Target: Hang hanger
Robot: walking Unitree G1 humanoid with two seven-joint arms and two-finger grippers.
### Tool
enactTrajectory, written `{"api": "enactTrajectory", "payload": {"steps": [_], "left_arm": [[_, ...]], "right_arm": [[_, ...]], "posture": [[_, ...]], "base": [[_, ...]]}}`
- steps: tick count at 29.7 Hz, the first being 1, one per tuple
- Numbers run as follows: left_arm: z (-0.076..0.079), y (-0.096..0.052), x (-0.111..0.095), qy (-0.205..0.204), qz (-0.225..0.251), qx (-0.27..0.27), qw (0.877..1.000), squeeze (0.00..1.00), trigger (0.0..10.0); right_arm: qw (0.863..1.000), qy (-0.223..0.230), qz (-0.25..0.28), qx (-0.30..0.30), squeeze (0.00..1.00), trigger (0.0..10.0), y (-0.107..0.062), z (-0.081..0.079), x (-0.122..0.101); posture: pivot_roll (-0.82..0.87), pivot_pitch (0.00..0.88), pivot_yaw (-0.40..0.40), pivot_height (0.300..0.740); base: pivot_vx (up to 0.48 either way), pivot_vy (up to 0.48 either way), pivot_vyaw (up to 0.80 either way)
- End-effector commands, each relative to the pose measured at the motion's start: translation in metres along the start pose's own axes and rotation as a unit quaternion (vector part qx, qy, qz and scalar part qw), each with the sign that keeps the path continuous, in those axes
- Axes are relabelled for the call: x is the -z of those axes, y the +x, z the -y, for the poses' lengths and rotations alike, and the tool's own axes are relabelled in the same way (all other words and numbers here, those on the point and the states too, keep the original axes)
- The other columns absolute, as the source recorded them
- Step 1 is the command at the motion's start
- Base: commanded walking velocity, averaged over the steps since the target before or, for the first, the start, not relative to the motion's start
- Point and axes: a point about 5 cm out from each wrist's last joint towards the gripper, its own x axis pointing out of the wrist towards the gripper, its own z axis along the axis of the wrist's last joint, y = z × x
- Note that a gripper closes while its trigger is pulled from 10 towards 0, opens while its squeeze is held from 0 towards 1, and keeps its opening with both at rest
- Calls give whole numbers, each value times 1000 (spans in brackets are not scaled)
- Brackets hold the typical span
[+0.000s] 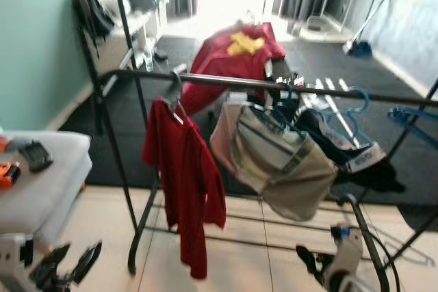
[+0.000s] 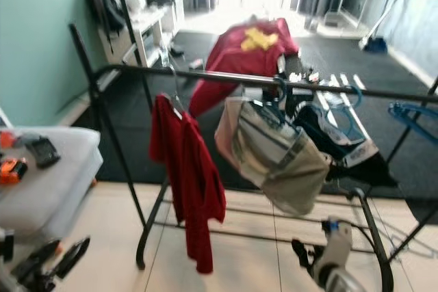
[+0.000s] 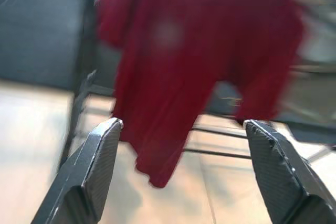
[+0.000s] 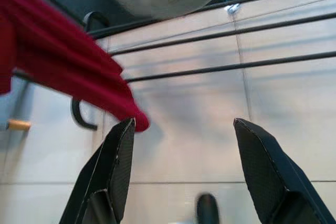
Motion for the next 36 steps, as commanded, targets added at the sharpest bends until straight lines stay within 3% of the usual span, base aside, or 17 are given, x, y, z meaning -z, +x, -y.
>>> {"api": "enactTrajectory", "payload": {"steps": [1,2,4,5,6,7,8,9,11,13,19,21,26,32,34,35,36], "left_arm": [[9,7,-4,2,-4,32,999,0,10000],[9,7,-4,2,-4,32,999,0,10000],[34,28,-21,12,25,101,995,0,10000],[34,28,-21,12,25,101,995,0,10000],[46,39,-30,15,45,132,990,0,10000],[46,39,-30,15,45,132,990,0,10000],[53,49,-38,19,67,149,986,0,10000],[54,58,-46,15,89,153,984,0,10000],[54,58,-46,15,89,153,984,0,10000],[54,70,-60,1,124,157,980,0,10000],[59,86,-87,-15,174,177,969,0,10000],[59,86,-87,-15,174,177,969,0,10000],[38,83,-100,3,185,135,974,0,10000],[40,77,-110,8,182,156,971,0,10000],[59,68,-109,17,147,245,958,0,10000],[59,68,-109,17,147,245,958,0,10000],[73,60,-108,15,127,309,943,0,10000]], "right_arm": [[1000,1,0,-3,0,10000,2,-3,-1],[1000,1,0,-3,0,10000,2,-3,-1],[1000,-1,1,-2,0,10000,2,-3,-2],[1000,-1,1,-2,0,10000,2,-3,-2],[1000,-3,1,-2,0,10000,2,-3,-3],[1000,-3,1,-2,0,10000,2,-3,-3],[1000,-4,1,-2,0,10000,2,-3,-3],[1000,-4,2,-2,0,10000,2,-3,-3],[1000,-4,2,-2,0,10000,2,-3,-3],[1000,-4,1,-3,0,10000,2,-3,-3],[1000,-3,0,-3,0,10000,2,-3,-2],[1000,-3,0,-3,0,10000,2,-3,-2],[1000,-1,-1,-3,0,10000,2,-3,-1],[1000,0,-3,-4,0,10000,2,-3,-1],[1000,0,-4,-5,0,10000,2,-3,-1],[1000,0,-4,-5,0,10000,2,-3,-1],[1000,0,-4,-6,0,10000,2,-3,-1]], "posture": [[-47,0,-2,740],[-47,0,-2,740],[-53,0,-5,740],[-53,0,-5,740],[-56,0,-8,740],[-56,0,-8,740],[-58,0,-7,740],[-57,0,-9,740],[-57,0,-9,740],[-60,0,-10,740],[-68,0,-9,740],[-68,0,-9,740],[-68,0,-7,740],[-62,0,-12,740],[-62,0,-13,740],[-62,0,-13,740],[-63,0,-10,740]], "base": [[319,-356,0],[319,-356,0],[322,-351,0],[326,-349,0],[345,-330,0],[345,-330,0],[368,-304,0],[401,-255,0],[401,-255,0],[401,-255,0],[399,-260,0],[398,-262,0],[61,0,0],[0,0,0],[0,0,0],[0,0,0],[0,0,0]]}}
